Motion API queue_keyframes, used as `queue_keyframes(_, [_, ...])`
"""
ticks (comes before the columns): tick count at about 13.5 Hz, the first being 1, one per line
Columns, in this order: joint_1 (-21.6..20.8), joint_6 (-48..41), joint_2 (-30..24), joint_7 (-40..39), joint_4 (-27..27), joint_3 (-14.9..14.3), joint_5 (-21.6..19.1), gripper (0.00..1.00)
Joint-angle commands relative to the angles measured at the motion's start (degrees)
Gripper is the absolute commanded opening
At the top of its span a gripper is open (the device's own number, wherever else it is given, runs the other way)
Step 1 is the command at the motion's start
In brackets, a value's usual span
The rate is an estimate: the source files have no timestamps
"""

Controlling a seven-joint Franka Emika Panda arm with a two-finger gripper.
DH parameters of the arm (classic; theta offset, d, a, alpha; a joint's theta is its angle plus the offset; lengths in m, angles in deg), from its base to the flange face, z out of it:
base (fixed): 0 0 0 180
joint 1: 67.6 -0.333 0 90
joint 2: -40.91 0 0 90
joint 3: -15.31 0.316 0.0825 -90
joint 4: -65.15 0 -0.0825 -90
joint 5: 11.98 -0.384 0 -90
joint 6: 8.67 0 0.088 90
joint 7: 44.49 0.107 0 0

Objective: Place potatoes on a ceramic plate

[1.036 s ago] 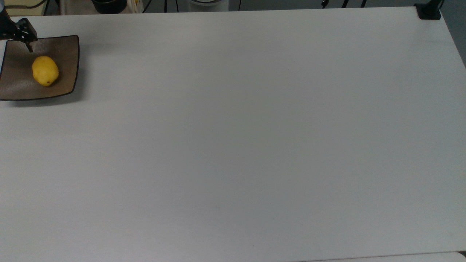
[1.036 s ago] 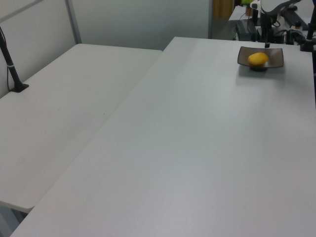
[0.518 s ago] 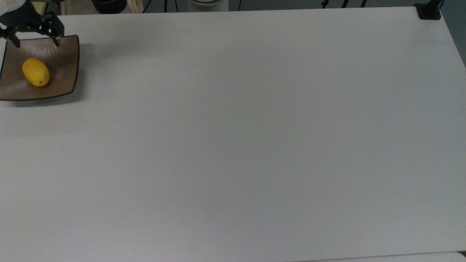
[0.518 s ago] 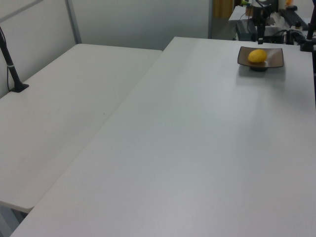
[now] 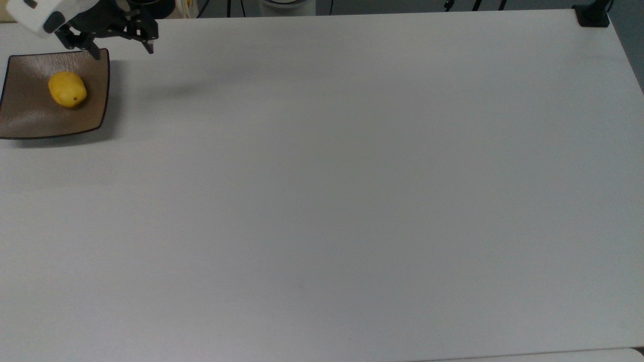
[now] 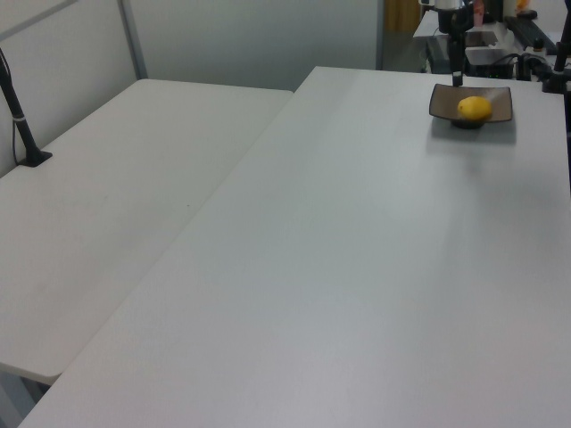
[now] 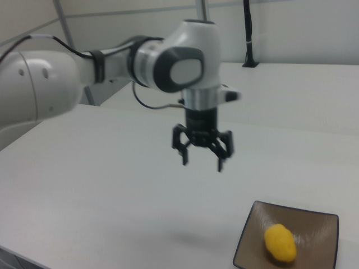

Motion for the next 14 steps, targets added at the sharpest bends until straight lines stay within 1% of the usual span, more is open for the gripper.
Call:
queue_keyframes(1, [-4.4,-3.9,-4.7,5.5,2.1,0.6,-2.7,1.00])
queue_keyframes(5, [-8.7,-5.0,-9.1,10.6,3.7,0.6,-5.2,1.00])
queue_keyframes(6, [-10.6,-5.1,-10.6,12.6,3.8,0.6,-5.6,1.00])
queue_keyframes(8, [-13.8,-5.1,-11.8,16.6,4.1,0.3,-5.6,1.00])
queue_keyframes(11, [-17.8,-5.2,-14.1,21.5,5.3,-0.9,-5.7,1.00])
queue_keyframes(12, [-20.0,-5.1,-14.8,23.3,5.5,-2.0,-5.7,1.00])
queue_keyframes(14, [-22.1,-4.1,-15.5,25.8,6.9,-2.3,-5.7,1.00])
